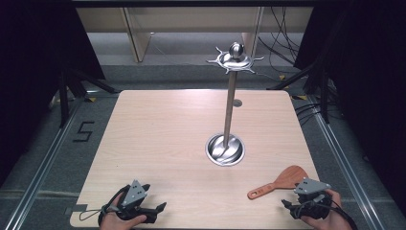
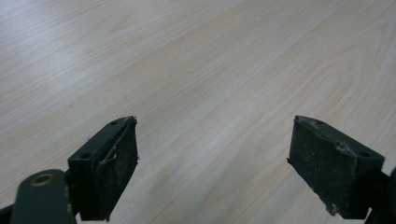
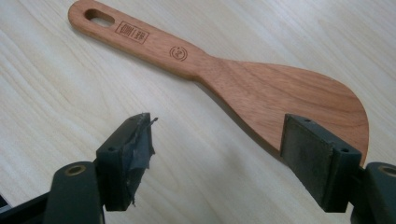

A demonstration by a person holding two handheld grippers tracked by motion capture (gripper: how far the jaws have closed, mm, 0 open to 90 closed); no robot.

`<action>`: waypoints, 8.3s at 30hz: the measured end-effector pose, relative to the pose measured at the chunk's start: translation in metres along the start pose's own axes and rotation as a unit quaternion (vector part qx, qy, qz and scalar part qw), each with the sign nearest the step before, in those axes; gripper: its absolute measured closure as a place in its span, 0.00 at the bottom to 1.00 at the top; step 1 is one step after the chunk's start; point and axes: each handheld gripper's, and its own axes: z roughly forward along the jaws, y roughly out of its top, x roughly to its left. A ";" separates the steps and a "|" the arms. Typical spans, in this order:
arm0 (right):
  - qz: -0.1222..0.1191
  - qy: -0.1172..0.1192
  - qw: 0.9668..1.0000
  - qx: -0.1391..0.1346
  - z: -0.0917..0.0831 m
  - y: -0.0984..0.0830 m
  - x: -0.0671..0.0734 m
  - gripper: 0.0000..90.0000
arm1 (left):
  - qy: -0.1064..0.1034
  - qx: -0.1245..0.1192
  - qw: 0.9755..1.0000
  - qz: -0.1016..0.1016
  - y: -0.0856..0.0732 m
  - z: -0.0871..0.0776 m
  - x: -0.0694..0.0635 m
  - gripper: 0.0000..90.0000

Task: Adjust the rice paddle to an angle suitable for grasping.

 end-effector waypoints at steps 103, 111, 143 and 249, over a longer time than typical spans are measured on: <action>-0.122 0.142 0.967 0.174 0.068 0.105 0.007 0.70 | 0.000 0.003 1.000 -0.009 0.000 -0.002 0.000 0.16; -0.138 0.141 0.958 0.210 0.073 0.116 0.009 0.71 | 0.007 0.003 1.000 0.022 0.002 -0.002 0.004 0.16; -0.162 0.136 0.949 0.234 0.079 0.125 0.016 0.74 | -0.004 -0.001 1.000 0.000 0.000 0.001 -0.002 0.16; -0.021 0.090 0.957 -0.276 -0.115 0.195 -0.059 0.75 | 0.001 -0.002 1.000 0.003 0.000 -0.003 0.002 0.16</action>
